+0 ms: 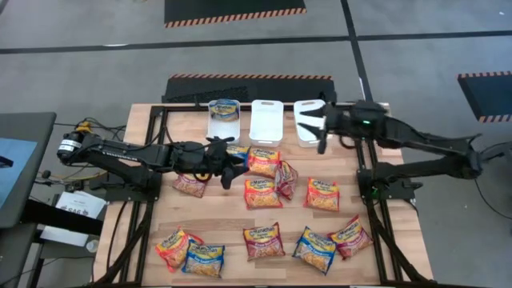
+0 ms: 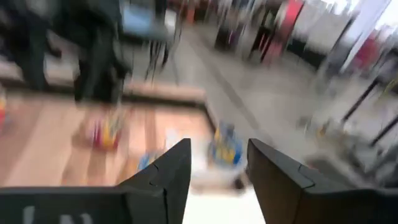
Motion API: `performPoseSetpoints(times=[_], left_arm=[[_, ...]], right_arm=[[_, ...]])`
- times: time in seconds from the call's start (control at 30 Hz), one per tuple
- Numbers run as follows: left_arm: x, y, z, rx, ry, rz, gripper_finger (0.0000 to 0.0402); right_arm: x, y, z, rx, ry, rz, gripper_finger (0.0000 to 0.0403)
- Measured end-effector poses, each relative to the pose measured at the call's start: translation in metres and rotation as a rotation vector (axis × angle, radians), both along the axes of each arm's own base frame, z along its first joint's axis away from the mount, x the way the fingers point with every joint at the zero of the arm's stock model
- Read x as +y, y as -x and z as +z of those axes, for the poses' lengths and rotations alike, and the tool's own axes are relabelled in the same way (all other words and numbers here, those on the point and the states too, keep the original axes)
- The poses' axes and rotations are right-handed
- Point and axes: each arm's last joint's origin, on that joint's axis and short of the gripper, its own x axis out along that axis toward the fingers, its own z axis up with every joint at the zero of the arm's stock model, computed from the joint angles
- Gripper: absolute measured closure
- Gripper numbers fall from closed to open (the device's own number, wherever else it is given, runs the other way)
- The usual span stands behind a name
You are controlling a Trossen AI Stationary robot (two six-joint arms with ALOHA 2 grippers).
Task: Sort Maruchan noodles
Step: Put the red noodle pack into the right white bin
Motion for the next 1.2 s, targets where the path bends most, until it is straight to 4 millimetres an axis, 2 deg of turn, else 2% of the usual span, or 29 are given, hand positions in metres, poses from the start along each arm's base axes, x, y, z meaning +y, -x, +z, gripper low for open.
performPoseSetpoints(times=[0.1, 0.23, 0.43, 0.83, 1.13, 1.2], left_arm=[[0.000, 0.000, 0.000, 0.003, 0.002, -0.006, 0.0194], [0.000, 0.001, -0.002, 0.023, 0.001, -0.006, 0.0194], [0.000, 0.001, -0.003, 0.030, -0.001, -0.006, 0.0194], [0.000, 0.002, -0.006, 0.071, -0.012, -0.006, 0.0194], [0.000, 0.002, -0.008, 0.084, -0.013, -0.005, 0.0194], [0.000, 0.003, -0.008, 0.090, -0.013, -0.003, 0.0194]], right_arm=[[-0.004, -0.015, -0.007, 0.139, -0.003, 0.032, 0.0205], [-0.006, -0.031, -0.021, 0.328, 0.043, 0.166, 0.0203], [-0.004, -0.057, -0.047, 0.448, 0.000, 0.308, 0.0207], [0.031, -0.098, -0.107, 0.720, 0.150, 0.581, 0.0208], [0.052, -0.115, -0.146, 0.890, 0.236, 0.640, 0.0208], [0.053, -0.118, -0.153, 0.934, 0.299, 0.621, 0.0208]])
